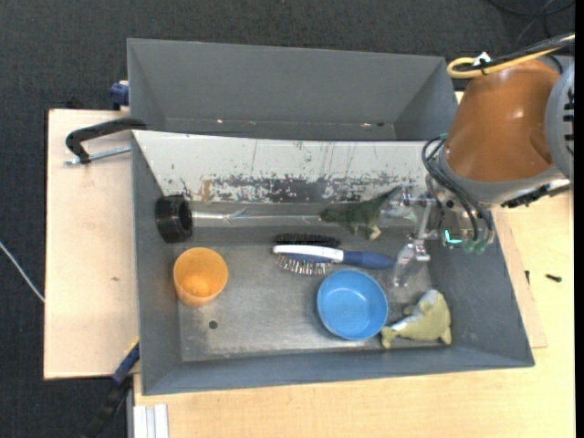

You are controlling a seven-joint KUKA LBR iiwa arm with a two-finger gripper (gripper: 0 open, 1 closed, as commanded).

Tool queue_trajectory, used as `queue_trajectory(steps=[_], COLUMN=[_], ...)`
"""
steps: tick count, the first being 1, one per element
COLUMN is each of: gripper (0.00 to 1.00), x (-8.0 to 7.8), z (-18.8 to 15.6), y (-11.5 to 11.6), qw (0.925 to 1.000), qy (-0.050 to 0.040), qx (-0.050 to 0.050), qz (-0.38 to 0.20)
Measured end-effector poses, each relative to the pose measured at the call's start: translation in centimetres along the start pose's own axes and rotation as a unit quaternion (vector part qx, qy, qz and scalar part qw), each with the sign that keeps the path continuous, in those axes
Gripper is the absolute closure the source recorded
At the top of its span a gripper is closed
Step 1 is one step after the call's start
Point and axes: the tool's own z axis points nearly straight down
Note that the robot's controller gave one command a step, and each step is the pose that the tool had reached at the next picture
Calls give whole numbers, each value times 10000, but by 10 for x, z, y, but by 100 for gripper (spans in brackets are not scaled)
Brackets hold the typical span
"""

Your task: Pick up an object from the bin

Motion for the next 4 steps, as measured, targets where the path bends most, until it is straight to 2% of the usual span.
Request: queue_trajectory(steps=[1, 2, 3, 4], gripper=[0, 0, 0, 0], x=[-18, -2, -2, -4], z=[126, 95, 96, 125], y=[61, 21, 44, 52], qw=[9993, 9953, 9980, 9991], qy=[-44, -25, -13, -33], qx=[6, 2, -3, 3], qz=[363, 968, 634, 432])
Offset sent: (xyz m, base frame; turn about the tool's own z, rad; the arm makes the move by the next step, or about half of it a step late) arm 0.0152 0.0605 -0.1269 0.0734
